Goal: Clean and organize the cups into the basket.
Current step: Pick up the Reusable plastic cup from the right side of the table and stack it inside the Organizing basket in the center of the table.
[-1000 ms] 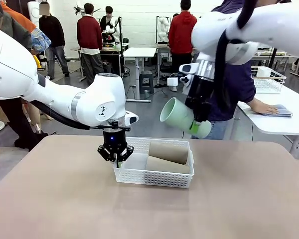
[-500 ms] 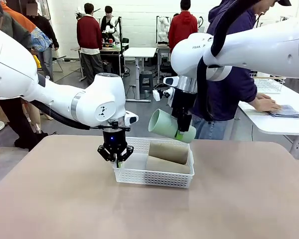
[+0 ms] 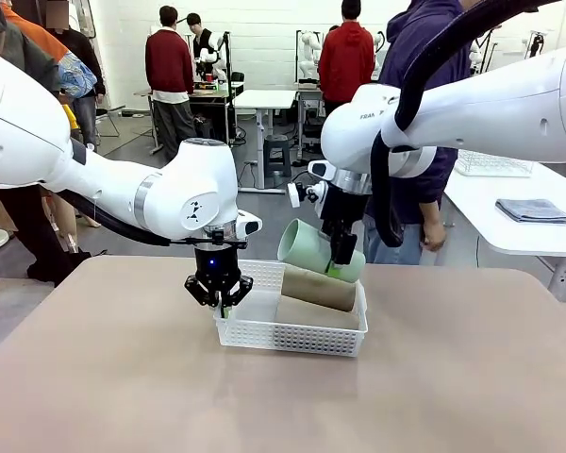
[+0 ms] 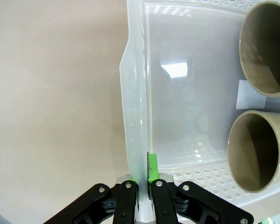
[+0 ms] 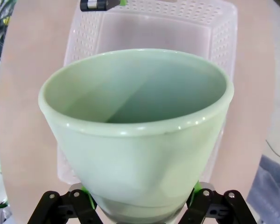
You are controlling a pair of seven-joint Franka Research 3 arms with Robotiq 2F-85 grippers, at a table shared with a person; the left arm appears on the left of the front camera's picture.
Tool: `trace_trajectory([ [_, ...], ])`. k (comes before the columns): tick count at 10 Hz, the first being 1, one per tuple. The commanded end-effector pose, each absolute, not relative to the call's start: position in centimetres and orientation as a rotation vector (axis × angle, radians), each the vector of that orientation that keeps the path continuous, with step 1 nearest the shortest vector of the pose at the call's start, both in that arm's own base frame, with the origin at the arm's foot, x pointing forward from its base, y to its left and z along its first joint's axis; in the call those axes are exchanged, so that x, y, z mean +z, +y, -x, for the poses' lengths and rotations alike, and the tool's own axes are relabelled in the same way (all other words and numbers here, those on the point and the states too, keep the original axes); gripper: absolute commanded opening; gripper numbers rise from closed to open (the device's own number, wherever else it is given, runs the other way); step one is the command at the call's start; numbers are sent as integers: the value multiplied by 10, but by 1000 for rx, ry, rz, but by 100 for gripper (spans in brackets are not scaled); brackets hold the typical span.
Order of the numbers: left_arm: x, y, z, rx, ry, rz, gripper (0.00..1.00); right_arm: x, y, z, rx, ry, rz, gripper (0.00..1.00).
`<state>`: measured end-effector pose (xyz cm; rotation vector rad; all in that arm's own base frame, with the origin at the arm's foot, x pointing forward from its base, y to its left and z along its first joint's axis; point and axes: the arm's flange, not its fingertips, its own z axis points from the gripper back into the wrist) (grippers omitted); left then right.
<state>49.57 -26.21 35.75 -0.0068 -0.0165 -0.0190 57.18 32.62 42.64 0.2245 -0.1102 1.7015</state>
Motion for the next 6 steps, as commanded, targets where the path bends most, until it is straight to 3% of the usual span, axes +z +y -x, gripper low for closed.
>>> trace_trajectory([
  [1,360,-262,-497,-19,-22,9,0,418,319,-555,1710,-107,-191,82],
  [6,360,-262,-497,-19,-22,9,0,395,323,-545,1730,-44,-207,82],
])
